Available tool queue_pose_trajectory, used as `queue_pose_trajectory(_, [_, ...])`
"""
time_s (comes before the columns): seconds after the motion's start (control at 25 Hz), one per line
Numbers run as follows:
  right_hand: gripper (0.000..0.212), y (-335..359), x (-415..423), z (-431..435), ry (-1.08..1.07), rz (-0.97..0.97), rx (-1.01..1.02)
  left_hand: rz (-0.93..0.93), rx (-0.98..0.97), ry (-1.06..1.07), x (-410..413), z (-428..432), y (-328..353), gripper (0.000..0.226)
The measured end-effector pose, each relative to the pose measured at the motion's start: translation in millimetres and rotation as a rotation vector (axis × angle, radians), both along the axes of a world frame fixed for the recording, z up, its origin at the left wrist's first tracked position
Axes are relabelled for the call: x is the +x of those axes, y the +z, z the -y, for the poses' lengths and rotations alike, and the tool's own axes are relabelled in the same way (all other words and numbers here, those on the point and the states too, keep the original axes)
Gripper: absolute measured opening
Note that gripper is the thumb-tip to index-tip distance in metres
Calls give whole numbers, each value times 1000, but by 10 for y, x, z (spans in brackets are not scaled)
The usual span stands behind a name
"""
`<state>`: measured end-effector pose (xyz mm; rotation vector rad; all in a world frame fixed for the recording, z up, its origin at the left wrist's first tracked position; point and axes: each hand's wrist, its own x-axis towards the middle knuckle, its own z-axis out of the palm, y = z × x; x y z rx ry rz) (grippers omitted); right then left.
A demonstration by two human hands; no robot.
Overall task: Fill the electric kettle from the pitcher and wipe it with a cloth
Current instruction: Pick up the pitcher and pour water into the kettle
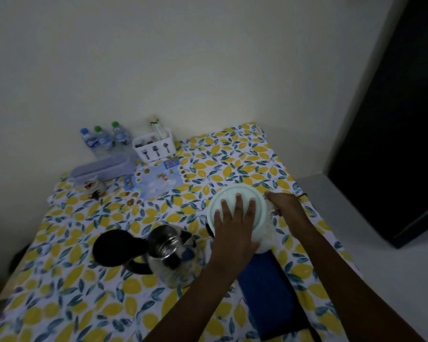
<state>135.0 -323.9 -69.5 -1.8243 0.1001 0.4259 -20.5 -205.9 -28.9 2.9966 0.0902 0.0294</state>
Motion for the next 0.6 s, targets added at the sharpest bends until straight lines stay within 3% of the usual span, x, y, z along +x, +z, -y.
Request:
queue_pose_trajectory(0.08, [42,167,-102,-274,23,14,34,10,-16,63,-127,-195,93,105])
queue_pose_trajectory(0.24, [37,601,-299,-825,103,47,-112,104,-69,158,-378,-557,176,100])
queue_pose_trajectory(0.52, [49,1052,-448,-1267,314,292,-276,195,-246,277,-484,-862,159,99])
queue_pose_trajectory(0.6, [44,1154,-479,-1342,381,347,-364,212,-288,318,-508,-868,155,99])
